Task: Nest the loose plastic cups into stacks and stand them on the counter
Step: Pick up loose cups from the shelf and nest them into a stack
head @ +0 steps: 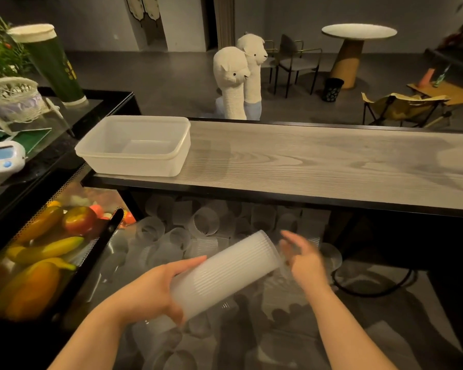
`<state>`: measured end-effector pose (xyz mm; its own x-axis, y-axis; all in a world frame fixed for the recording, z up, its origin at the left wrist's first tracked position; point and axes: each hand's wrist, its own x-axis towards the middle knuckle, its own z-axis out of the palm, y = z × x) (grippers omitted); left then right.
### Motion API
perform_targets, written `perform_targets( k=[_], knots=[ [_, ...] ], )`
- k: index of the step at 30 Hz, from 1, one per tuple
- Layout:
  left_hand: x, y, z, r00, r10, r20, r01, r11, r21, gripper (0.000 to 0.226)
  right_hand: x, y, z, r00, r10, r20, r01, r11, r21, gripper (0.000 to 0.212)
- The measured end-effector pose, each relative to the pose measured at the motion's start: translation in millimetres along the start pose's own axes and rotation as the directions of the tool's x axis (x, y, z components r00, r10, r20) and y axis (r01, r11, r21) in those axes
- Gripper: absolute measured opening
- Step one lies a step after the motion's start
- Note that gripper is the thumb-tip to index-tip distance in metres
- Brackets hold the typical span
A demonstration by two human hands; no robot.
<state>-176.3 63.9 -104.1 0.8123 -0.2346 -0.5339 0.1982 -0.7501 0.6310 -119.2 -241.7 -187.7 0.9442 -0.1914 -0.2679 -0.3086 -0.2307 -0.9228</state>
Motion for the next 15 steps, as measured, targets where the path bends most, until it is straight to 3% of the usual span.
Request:
perform_targets(
  k=[2,3,5,7,11,15],
  knots=[
    [0.5,-6.2,-0.7,0.999,-0.021,-0.043,0.022,1.0,0.022,0.108,16.9,3.7,-11.0,0.917,0.064,-0.394,-0.119,0.986,-0.118,0.037],
    [-0.1,-9.3,-1.6,0.998,-0.033,-0.058,0.035,0.999,0.036,0.109,25.7,4.0,-16.6,0.876,0.12,-0.467,-0.213,0.965,-0.151,0.051],
    [-2.3,-14.4,-4.7,0.996,-0.054,-0.074,0.058,0.996,0.06,0.109,43.3,4.4,-23.3,0.885,0.184,-0.428,-0.309,0.92,-0.242,0.08],
    [-3.9,-16.4,-6.8,0.994,-0.064,-0.085,0.07,0.995,0.068,0.107,55.2,0.3,-21.2,0.919,0.223,-0.326,-0.341,0.864,-0.37,0.09],
    [-5.2,-13.3,-7.0,0.993,-0.063,-0.099,0.071,0.995,0.076,0.108,67.4,-7.0,-8.1,0.933,0.251,-0.257,-0.356,0.737,-0.574,0.074],
    [-10.9,-13.1,-9.5,0.993,-0.06,-0.098,0.068,0.994,0.082,0.107,63.8,-5.8,-5.7,0.935,0.153,-0.319,-0.327,0.722,-0.61,0.04]
  ],
)
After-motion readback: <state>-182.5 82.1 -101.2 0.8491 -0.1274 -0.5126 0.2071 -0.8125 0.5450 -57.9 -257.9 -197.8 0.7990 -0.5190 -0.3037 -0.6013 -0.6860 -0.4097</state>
